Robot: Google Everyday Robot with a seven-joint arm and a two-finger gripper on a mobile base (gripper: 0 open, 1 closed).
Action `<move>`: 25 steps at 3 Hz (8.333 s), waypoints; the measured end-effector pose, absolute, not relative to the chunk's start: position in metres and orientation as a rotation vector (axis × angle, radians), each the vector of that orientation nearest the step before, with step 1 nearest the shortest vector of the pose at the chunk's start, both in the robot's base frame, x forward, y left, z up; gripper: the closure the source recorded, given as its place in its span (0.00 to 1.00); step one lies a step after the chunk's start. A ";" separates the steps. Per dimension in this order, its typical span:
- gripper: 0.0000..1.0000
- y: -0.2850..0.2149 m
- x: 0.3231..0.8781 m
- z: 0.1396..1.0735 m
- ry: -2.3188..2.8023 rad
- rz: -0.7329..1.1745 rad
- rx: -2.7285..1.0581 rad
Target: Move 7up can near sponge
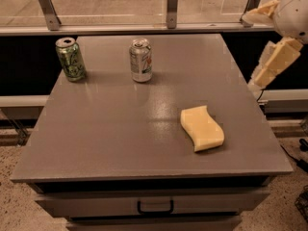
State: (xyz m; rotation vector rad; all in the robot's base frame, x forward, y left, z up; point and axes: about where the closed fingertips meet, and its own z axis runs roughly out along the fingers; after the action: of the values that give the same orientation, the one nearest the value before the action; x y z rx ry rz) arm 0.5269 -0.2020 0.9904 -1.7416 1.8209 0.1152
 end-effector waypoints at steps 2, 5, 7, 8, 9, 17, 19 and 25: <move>0.00 -0.141 0.566 0.991 1.579 0.309 -1.658; 0.00 -0.116 0.602 0.967 1.498 0.494 -1.462; 0.00 -0.064 0.661 0.949 1.412 0.623 -1.280; 0.00 -0.045 0.679 0.941 1.421 0.689 -1.210; 0.00 -0.027 0.691 0.934 1.428 0.741 -1.167; 1.00 -0.042 0.631 0.920 1.354 0.976 -1.419; 0.83 -0.075 0.580 0.914 1.378 1.046 -1.461; 0.00 -0.153 0.528 0.902 1.361 1.024 -1.465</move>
Offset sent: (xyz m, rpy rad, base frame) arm 0.0304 0.0422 0.0000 0.1820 -0.0566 0.0918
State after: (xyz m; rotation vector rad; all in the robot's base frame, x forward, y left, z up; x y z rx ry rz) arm 0.5280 -0.1526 0.9018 -1.4646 1.3613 1.0235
